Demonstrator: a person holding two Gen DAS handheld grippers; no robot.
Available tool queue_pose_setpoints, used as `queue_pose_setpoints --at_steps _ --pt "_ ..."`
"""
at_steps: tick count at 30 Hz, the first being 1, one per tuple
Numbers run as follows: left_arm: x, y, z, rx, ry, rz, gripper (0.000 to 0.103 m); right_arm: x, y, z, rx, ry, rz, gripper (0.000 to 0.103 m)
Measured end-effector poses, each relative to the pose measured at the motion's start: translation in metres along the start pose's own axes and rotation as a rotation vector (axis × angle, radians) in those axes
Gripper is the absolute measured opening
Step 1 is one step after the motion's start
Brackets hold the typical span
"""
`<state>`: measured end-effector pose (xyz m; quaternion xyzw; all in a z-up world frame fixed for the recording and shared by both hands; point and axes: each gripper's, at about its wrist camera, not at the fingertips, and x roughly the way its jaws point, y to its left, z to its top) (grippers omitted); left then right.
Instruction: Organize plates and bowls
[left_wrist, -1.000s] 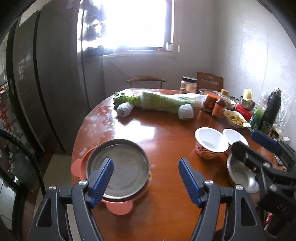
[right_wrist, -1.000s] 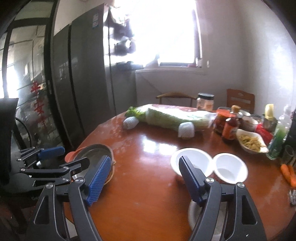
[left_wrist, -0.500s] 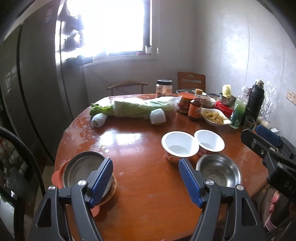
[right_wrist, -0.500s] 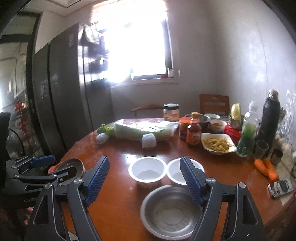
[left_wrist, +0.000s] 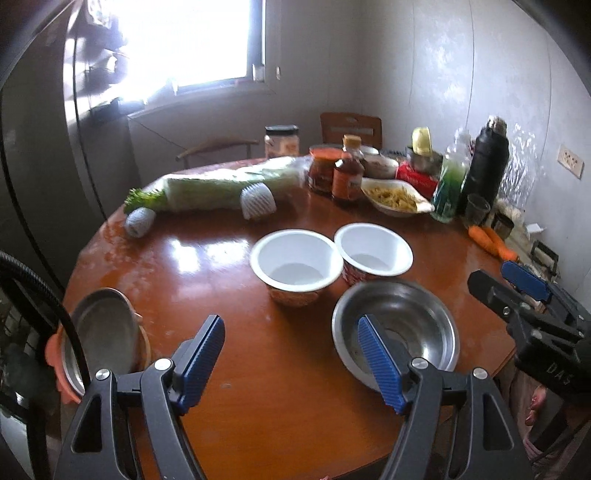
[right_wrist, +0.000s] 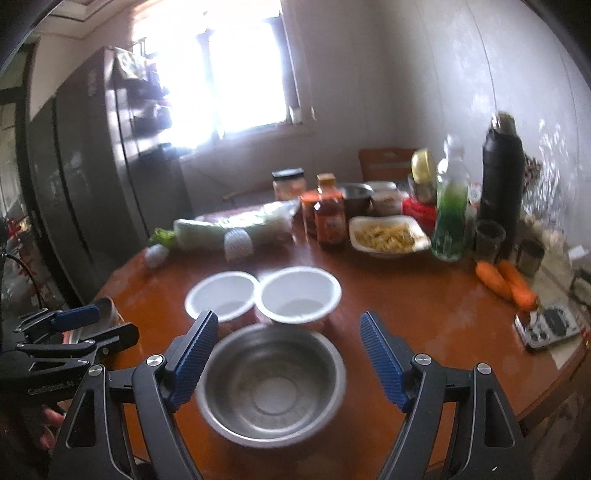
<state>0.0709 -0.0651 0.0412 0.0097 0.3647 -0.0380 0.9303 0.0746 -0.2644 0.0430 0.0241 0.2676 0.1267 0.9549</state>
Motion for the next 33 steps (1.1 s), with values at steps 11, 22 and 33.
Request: queue_pose_setpoints --at_steps 11,22,33 --pt "0.052 -0.025 -0.010 0.001 0.087 -0.018 0.074 0.048 -0.027 -0.031 0.014 0.134 0.020 0.080" --pt "0.082 -0.033 -0.015 0.012 0.136 -0.026 0.074 0.075 -0.035 -0.047 0.006 0.202 -0.001 0.081" --pt "0.105 -0.032 -0.021 0.002 0.188 -0.059 0.058 0.090 -0.031 -0.056 -0.037 0.203 -0.001 0.046"
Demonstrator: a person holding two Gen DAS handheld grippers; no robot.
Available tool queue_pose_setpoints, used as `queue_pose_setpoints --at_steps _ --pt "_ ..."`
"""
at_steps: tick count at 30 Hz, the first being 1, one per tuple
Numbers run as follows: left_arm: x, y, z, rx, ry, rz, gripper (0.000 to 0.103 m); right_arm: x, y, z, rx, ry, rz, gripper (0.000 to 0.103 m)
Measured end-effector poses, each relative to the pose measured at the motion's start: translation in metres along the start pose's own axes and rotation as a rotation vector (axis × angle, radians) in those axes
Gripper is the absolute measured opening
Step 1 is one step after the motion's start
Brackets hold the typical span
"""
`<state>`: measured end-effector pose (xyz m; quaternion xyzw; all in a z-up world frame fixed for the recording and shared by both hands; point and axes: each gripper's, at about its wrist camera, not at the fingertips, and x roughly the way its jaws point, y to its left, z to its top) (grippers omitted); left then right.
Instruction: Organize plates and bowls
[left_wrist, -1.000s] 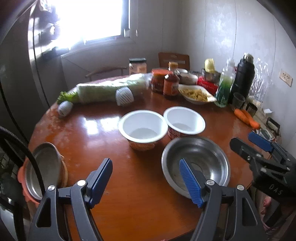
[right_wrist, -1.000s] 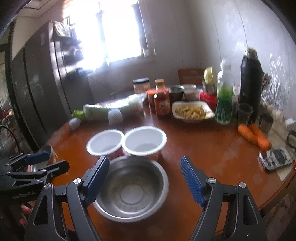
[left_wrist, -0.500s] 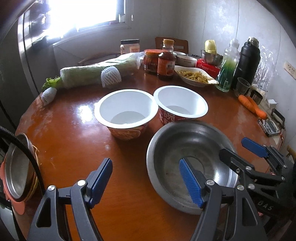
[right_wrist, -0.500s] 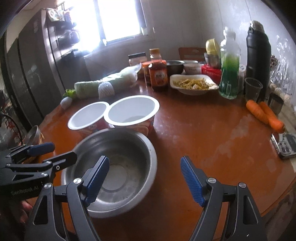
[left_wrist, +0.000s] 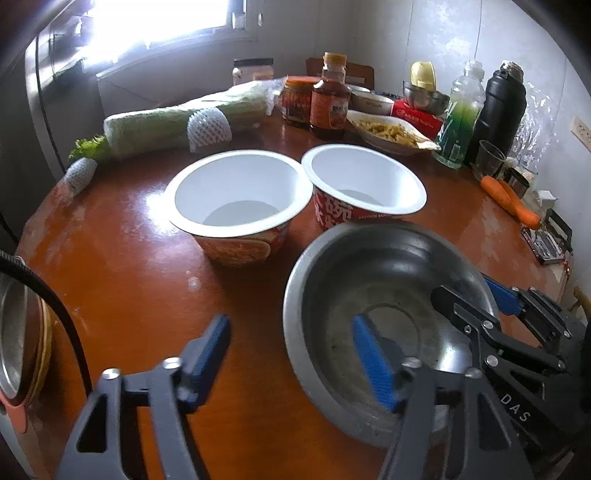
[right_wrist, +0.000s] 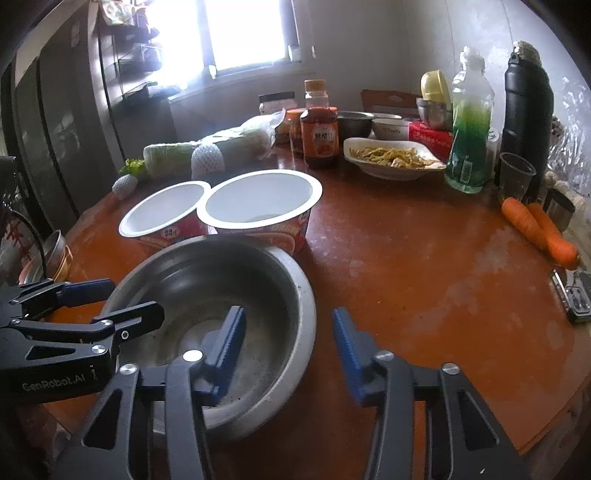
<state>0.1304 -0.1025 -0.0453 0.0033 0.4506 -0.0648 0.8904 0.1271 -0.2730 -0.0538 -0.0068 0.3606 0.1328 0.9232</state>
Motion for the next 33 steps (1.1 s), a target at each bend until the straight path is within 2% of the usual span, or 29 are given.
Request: queue_pose_setpoints --at_steps 2,5,10,16,26,33 --pt "0.005 0.000 -0.001 -0.006 0.023 -0.029 0.045 0.002 0.003 -0.001 -0.014 0.005 0.006 0.036" --pt "0.007 -0.001 -0.001 -0.001 0.022 -0.049 0.027 0.002 0.009 -0.001 -0.040 0.008 0.008 0.034" --pt "0.005 0.002 -0.002 0.001 0.006 -0.064 0.025 0.004 0.011 -0.001 -0.032 0.019 0.013 0.033" --pt "-0.010 0.015 -0.007 -0.019 -0.016 -0.047 0.025 -0.003 0.022 -0.001 -0.039 0.026 0.041 0.034" --pt "-0.041 0.057 -0.023 -0.071 -0.050 0.017 0.025 -0.013 0.073 0.004 -0.118 0.020 0.119 0.034" --pt "-0.051 0.083 -0.035 -0.098 -0.055 0.051 0.025 -0.011 0.107 0.004 -0.186 0.040 0.143 0.034"
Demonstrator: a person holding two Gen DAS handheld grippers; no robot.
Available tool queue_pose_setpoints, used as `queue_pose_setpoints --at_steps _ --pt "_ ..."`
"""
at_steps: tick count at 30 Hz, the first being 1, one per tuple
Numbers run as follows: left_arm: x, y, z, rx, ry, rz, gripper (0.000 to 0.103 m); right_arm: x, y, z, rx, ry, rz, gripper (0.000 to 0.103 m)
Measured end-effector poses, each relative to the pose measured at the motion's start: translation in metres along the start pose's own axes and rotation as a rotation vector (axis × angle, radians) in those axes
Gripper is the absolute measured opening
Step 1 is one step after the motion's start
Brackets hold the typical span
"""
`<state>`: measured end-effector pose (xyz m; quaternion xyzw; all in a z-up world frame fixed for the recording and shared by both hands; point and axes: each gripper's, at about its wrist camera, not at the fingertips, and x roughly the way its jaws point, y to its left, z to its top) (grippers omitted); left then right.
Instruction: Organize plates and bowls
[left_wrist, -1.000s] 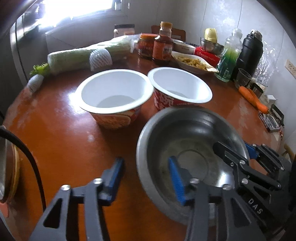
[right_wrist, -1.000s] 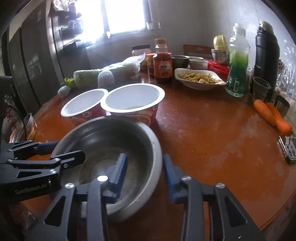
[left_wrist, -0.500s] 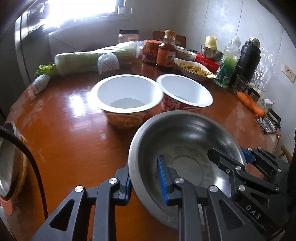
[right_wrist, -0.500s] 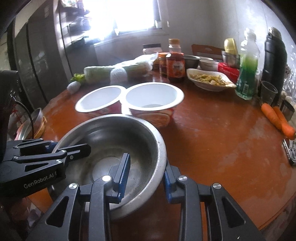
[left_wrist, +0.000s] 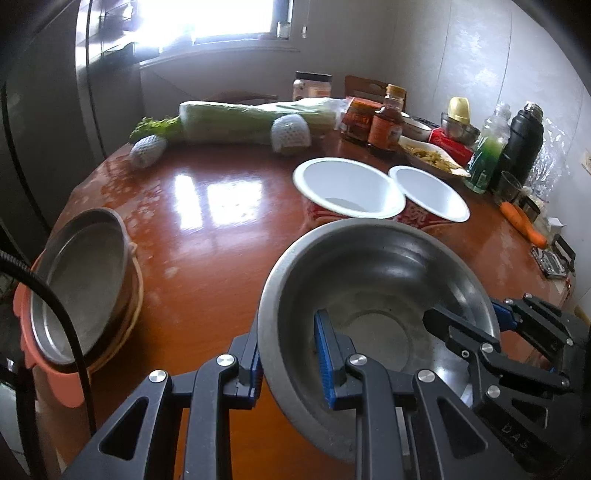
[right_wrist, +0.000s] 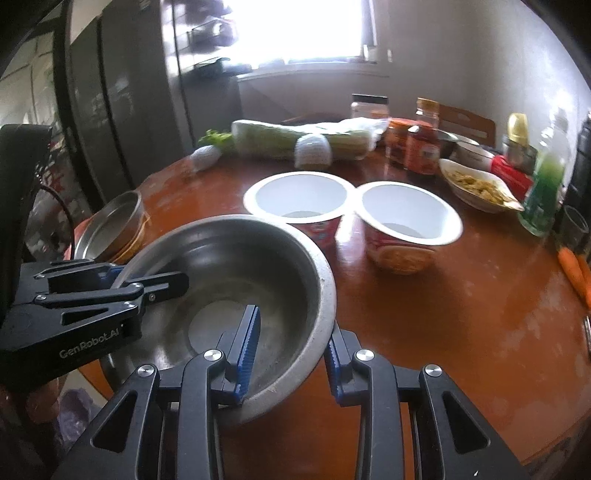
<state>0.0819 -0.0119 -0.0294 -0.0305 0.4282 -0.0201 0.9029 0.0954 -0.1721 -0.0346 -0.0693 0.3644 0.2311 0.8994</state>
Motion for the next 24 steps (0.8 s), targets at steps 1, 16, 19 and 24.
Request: queue_pose_setpoints --at_steps 1,16,19,24 --pt "0.000 0.003 -0.001 -0.004 0.001 0.002 0.025 0.000 0.004 0.000 -0.008 0.002 0.001 0.034" --pt "0.009 0.007 -0.005 0.007 0.003 0.040 0.025 0.014 0.014 -0.002 -0.022 0.032 0.009 0.034" --pt "0.013 0.007 -0.006 0.009 0.009 0.042 0.025 0.016 0.012 -0.003 -0.016 0.035 0.013 0.034" --pt "0.018 0.006 -0.007 0.012 0.014 0.041 0.025 0.018 0.010 -0.005 -0.004 0.040 0.014 0.035"
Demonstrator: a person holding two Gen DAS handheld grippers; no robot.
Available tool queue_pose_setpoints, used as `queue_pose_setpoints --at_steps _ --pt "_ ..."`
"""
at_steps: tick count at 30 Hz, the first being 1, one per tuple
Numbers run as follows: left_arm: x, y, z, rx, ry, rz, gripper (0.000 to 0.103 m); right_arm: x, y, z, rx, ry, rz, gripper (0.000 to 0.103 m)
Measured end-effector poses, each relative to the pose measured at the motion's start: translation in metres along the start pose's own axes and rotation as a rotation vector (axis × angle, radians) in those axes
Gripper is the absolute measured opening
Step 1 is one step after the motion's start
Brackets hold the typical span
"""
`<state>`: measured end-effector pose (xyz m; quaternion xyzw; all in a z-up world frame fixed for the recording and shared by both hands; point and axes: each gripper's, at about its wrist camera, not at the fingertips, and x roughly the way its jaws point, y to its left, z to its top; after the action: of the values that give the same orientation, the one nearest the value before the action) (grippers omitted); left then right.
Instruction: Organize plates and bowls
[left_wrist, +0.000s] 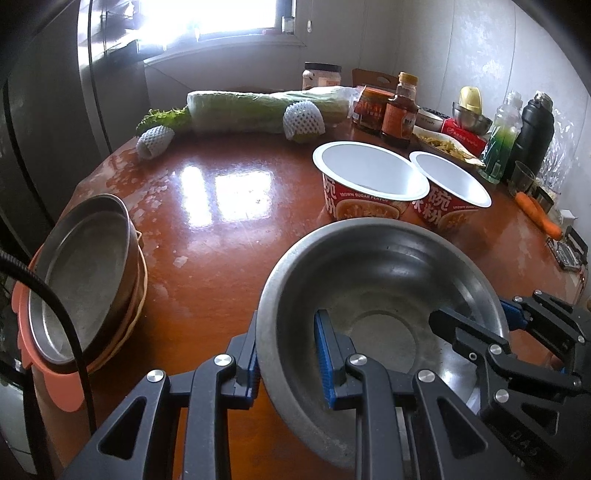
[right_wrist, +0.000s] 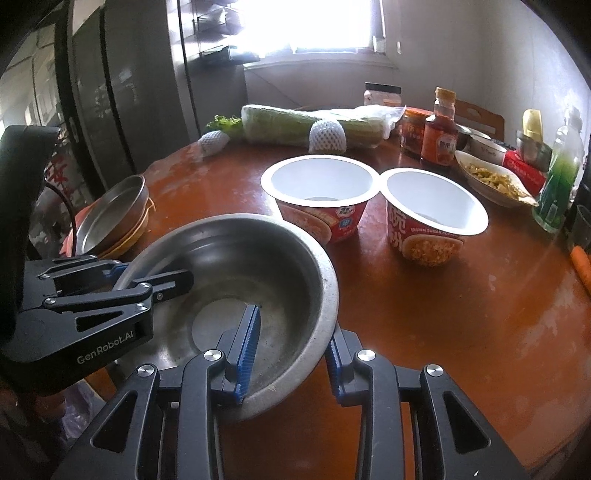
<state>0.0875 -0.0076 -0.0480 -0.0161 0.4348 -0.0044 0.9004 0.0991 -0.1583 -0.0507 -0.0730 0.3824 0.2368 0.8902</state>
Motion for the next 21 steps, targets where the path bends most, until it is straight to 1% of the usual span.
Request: queue_pose_setpoints --at_steps 4,10,21 --pt "0.0024 0.0001 -0.0007 0.001 0.005 0.000 0.025 0.0036 -0.0015 -0.0012 0.009 0.012 0.001 0.035" --pt "0.0059 0.0015 -0.0010 -0.001 0.001 -0.002 0.025 0.0038 -0.0012 -0.0004 0.016 0.004 0.005 0.036" --pt "0.0027 0.0024 -0.0016 0.004 -0.012 0.000 0.026 0.0066 -0.0025 -0.0013 0.033 0.014 0.016 0.036"
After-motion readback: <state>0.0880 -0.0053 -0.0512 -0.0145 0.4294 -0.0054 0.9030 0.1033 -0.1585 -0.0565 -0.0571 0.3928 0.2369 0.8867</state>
